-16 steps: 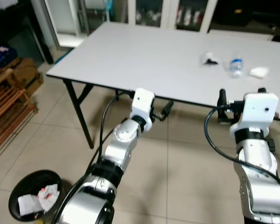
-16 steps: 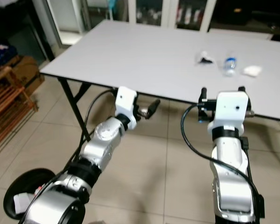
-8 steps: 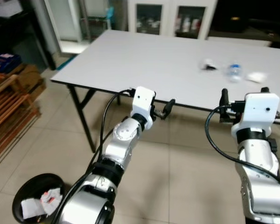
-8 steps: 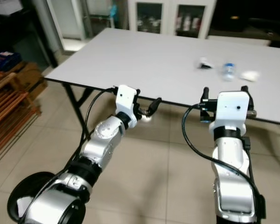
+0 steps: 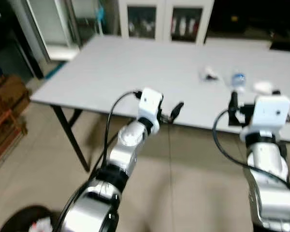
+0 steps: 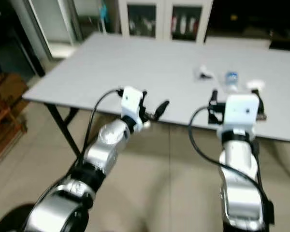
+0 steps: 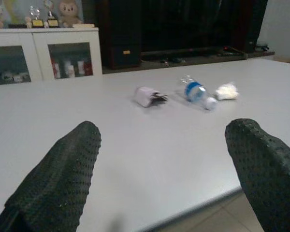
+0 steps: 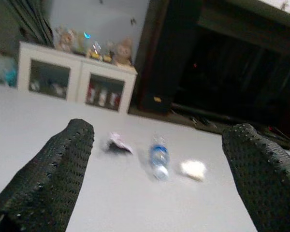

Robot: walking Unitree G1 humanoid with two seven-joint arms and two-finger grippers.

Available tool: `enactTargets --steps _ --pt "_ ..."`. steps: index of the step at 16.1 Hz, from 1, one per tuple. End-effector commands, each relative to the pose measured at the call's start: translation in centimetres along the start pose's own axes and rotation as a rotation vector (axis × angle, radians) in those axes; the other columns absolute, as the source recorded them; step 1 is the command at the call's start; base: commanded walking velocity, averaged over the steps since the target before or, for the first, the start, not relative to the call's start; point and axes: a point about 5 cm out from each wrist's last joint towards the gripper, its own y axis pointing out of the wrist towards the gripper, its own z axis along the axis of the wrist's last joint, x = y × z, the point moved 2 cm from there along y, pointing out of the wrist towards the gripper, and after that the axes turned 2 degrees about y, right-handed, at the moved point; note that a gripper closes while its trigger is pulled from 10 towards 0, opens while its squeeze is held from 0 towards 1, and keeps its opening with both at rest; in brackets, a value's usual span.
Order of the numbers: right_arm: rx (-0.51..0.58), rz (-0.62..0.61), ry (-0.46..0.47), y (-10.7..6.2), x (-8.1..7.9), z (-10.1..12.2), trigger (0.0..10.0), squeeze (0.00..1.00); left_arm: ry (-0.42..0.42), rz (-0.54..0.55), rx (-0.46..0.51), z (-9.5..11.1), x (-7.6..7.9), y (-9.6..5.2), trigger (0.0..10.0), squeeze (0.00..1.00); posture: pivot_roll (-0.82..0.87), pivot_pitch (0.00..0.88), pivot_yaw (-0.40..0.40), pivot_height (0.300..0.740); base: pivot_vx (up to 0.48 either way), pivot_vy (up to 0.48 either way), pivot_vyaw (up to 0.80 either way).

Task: Picking trash to rubbish bin

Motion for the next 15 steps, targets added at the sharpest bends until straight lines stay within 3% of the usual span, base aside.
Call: enactTargets --steps 1,4,15 --pt "-0.004 0.001 -0.005 -0.1 -0.1 0.0 10.0 0.00 0.003 -0.005 0.002 0.1 0.2 0.1 10.0 0.00 0.04 0.052 -0.011 0.740 0.480 0.000 -0.80" --pt "-0.002 0.005 -0.002 -0.1 -0.3 0.0 10.0 0.00 0.012 -0.009 0.003 0.1 0.2 0.1 10.0 0.00 0.05 0.054 -0.011 0.740 0.480 0.000 -0.80" --pt "0.001 0.035 0.004 0.1 -1.2 0.1 10.0 0.00 0.017 -0.013 -0.001 0.1 0.3 0.1 10.0 0.00 0.05 0.062 -0.004 0.740 0.480 0.000 0.00"
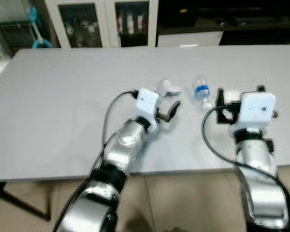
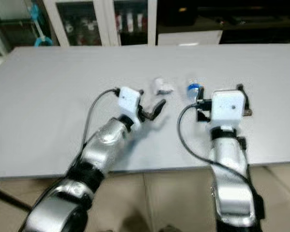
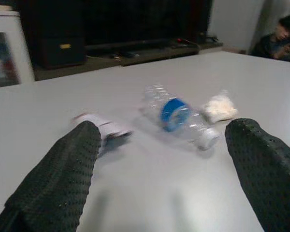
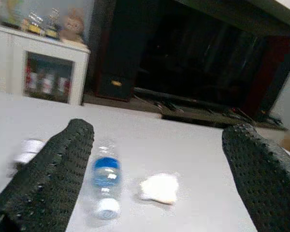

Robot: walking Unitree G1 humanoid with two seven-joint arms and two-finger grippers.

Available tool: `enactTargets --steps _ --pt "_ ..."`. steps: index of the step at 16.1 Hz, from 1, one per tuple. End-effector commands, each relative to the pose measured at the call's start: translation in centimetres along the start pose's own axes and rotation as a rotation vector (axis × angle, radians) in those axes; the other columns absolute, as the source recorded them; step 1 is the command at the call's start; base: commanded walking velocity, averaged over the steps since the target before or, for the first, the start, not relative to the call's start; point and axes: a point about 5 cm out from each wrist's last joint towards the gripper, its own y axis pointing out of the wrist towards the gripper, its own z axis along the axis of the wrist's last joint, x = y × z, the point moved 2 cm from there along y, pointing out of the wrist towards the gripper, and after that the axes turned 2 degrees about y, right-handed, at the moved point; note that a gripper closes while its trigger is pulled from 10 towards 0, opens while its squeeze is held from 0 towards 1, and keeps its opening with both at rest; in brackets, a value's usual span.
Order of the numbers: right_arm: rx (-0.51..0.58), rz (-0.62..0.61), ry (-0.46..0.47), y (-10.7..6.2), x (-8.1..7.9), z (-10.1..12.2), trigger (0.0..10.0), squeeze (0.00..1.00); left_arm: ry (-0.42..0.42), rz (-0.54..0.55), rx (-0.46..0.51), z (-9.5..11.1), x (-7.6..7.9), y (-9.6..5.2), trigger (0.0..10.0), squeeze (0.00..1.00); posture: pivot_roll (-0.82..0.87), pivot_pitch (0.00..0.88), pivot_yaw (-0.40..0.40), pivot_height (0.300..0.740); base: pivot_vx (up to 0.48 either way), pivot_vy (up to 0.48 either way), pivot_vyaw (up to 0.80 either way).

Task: Picking trash to rubbish bin

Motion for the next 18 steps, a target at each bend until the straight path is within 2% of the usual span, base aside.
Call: enactTargets --steps 1,2,10,14,16,18 --pt "0.008 0.008 0.007 0.1 -0.4 0.3 10.0 0.00 -0.001 0.015 0.008 0.4 -0.4 0.1 10.0 0.00 0.05 0.062 -0.003 0.740 0.480 0.000 0.00" --pt "0.007 0.008 0.006 0.1 -0.4 0.3 10.0 0.00 -0.004 0.026 -0.004 0.3 -0.5 0.2 10.0 0.00 0.05 0.062 -0.003 0.740 0.390 0.000 0.00" --pt "-0.001 -0.008 -0.003 0.3 -0.2 0.3 10.0 0.00 -0.001 0.015 -0.002 0.2 -0.3 0.1 10.0 0.00 0.05 0.064 -0.003 0.740 0.000 0.000 0.00" --pt "-0.068 -0.082 -0.027 0.0 1.0 -0.6 10.0 0.00 -0.011 0.018 -0.028 -0.2 -0.6 0.2 10.0 0.00 0.04 0.073 0.012 0.740 0.000 0.000 0.00" --pt "-0.094 -0.117 -0.007 -0.6 1.8 -1.2 10.0 0.00 -0.012 0.018 -0.044 -0.5 -0.8 0.1 10.0 0.00 0.03 0.079 0.029 0.740 0.000 0.000 -0.71" --pt "-0.103 -0.124 -0.003 -0.9 1.8 -1.4 10.0 0.00 -0.012 -0.004 -0.046 -0.6 -0.2 0.1 10.0 0.00 0.02 0.083 0.036 0.740 0.000 0.000 -0.64"
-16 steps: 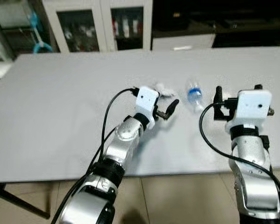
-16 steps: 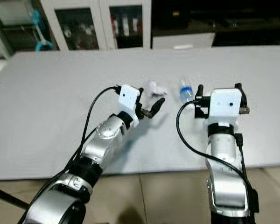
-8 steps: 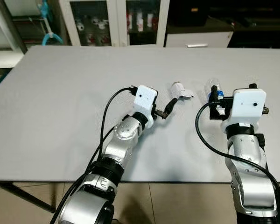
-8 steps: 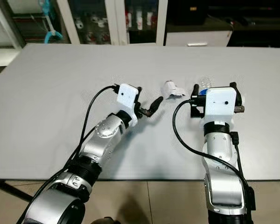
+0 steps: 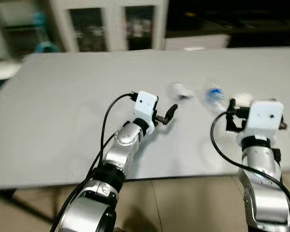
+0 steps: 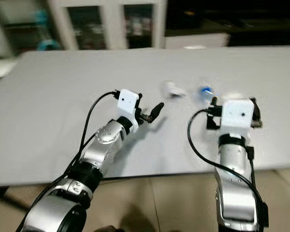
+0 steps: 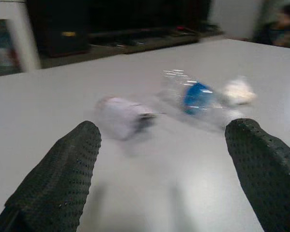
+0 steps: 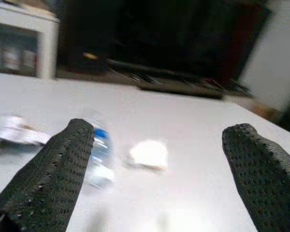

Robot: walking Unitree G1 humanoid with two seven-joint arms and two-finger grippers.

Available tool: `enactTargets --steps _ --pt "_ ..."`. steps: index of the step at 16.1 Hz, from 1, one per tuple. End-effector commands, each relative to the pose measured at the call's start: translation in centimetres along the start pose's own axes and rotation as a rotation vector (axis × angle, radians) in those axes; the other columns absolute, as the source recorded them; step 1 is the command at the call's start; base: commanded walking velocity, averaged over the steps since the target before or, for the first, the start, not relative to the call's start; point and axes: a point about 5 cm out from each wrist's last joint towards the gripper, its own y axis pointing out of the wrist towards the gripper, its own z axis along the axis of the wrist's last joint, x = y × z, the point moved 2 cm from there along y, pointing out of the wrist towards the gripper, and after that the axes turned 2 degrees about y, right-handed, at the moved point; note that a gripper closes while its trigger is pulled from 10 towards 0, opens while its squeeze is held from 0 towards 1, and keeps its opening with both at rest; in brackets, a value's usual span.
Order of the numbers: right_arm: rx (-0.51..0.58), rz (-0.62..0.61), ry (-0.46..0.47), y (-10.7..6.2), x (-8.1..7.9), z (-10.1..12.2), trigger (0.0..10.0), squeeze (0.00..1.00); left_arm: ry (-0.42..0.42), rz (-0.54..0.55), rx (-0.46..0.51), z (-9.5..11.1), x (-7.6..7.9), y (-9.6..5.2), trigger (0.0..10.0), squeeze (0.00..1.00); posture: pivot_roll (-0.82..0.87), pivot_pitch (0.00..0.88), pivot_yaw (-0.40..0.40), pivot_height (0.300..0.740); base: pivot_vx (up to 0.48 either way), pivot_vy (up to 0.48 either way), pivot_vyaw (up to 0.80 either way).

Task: Picking trash to rubbish bin

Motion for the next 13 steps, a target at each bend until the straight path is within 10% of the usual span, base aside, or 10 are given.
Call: enactTargets --steps 1,13 --pt "0.003 -0.009 0.011 -0.1 0.2 0.3 10.0 0.00 0.008 -0.036 -0.002 0.3 0.8 0.4 10.0 0.00 0.02 0.083 0.036 0.740 0.000 0.000 0.00" --pt "-0.113 0.009 0.023 1.4 0.1 -1.1 10.0 0.00 0.016 -0.038 0.014 0.4 0.4 0.1 10.0 0.00 0.04 0.105 0.023 0.740 0.172 0.000 0.00"
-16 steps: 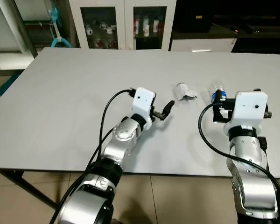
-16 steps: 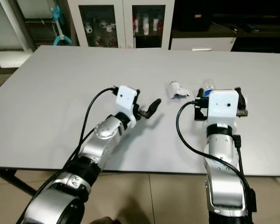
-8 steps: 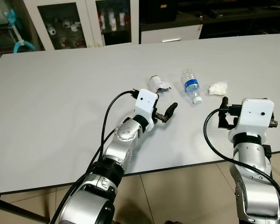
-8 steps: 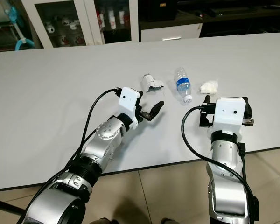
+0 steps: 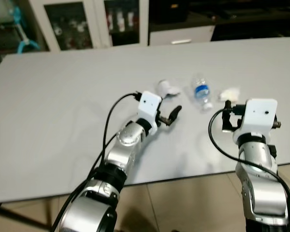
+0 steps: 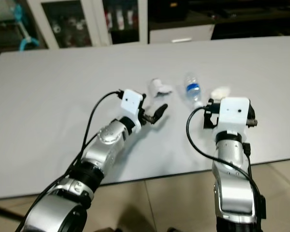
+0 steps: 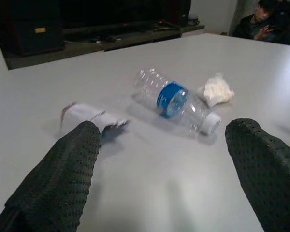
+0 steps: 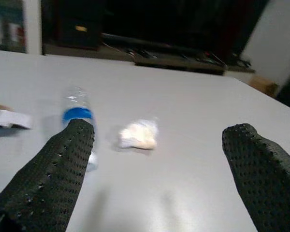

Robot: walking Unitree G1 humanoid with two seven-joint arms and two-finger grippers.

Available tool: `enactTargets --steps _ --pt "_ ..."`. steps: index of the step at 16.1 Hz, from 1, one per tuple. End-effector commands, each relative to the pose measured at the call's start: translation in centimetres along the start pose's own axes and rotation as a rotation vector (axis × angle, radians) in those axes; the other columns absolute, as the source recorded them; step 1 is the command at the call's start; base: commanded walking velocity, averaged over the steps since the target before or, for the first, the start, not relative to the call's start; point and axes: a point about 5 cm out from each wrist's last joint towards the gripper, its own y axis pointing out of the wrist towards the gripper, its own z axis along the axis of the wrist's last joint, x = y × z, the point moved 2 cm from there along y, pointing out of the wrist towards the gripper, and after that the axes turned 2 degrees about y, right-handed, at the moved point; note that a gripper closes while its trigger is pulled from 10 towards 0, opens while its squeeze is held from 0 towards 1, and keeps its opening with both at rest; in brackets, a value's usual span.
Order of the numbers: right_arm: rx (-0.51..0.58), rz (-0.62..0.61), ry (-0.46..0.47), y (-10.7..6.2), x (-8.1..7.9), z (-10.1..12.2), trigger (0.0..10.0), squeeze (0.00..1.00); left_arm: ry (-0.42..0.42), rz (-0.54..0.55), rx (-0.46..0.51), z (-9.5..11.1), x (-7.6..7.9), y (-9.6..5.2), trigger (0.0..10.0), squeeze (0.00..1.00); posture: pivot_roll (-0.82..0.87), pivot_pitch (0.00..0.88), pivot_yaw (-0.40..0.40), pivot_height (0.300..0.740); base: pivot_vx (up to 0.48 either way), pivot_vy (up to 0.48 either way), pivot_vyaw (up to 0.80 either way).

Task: Picking trash to rubbish bin

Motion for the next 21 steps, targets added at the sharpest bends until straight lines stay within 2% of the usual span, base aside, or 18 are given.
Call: enactTargets --steps 1,5,7,9,13,16,21 --pt "-0.051 -0.025 0.009 0.6 0.9 -0.8 10.0 0.00 -0.002 -0.018 -0.001 -0.1 0.4 -0.1 10.0 0.00 0.04 0.108 0.023 0.740 0.480 0.000 0.00" --pt "-0.096 -0.027 0.053 1.6 1.1 -1.8 10.0 0.00 0.001 -0.010 -0.017 -0.3 0.3 -0.1 10.0 0.00 0.05 0.118 0.025 0.740 0.334 0.000 0.00" --pt "-0.106 -0.006 0.062 2.2 1.0 -2.2 10.0 0.00 0.005 -0.005 -0.023 -0.3 0.3 -0.2 10.0 0.00 0.05 0.125 0.026 0.740 0.000 0.000 0.00" --pt "-0.102 0.043 0.076 2.6 0.3 -2.4 10.0 0.00 0.010 0.000 -0.028 -0.4 0.0 -0.5 10.0 0.00 0.07 0.153 0.029 0.740 0.000 0.000 0.00" --pt "-0.118 0.067 0.090 3.0 -0.6 -3.0 10.0 0.00 0.020 0.009 -0.038 -0.5 -0.5 -1.1 10.0 0.00 0.10 0.185 0.034 0.740 0.000 0.000 0.00" --pt "-0.132 0.101 0.108 3.1 -1.8 -3.5 10.0 0.00 0.036 0.020 -0.053 -0.7 -1.0 -1.9 10.0 0.00 0.14 0.216 0.039 0.740 0.000 0.000 0.00" --pt "-0.138 0.102 0.115 3.6 -2.1 -3.9 10.0 0.00 0.052 0.028 -0.070 -0.6 -1.5 -2.8 10.0 0.00 0.17 0.243 0.049 0.740 0.000 0.000 0.00"
